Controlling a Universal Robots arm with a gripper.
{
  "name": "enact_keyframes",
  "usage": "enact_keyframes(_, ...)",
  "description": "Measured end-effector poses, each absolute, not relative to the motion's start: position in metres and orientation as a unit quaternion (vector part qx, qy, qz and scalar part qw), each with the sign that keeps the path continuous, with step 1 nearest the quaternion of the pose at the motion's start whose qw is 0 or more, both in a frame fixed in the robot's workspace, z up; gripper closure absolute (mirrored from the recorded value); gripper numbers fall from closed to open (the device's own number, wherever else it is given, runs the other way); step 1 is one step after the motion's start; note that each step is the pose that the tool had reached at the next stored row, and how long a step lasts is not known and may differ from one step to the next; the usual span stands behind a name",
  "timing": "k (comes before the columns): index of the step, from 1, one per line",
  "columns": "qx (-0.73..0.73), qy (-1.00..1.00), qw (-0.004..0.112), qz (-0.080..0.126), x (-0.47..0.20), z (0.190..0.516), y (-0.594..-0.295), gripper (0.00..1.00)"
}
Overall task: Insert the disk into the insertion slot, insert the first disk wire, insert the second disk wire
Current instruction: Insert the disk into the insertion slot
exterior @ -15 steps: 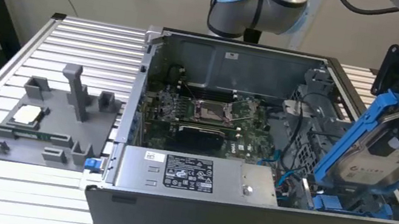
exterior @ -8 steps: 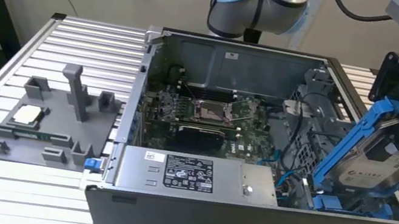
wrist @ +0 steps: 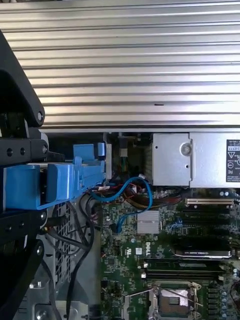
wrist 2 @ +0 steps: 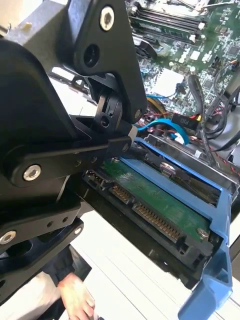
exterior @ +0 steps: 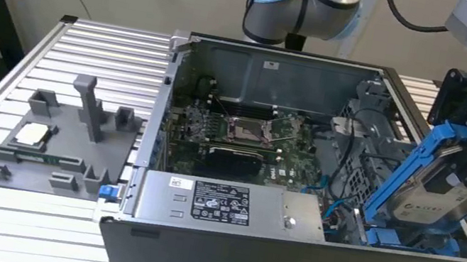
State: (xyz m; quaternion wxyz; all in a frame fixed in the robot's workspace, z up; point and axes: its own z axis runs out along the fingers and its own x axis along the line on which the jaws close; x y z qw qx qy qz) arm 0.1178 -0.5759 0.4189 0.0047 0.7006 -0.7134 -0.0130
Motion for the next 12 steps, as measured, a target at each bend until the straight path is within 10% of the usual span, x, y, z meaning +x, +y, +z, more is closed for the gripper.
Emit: enact_keyframes(12, 0.701, -0.713, 0.005, -0.013, 0.1178, 0.4083, -0.5752, 0.67)
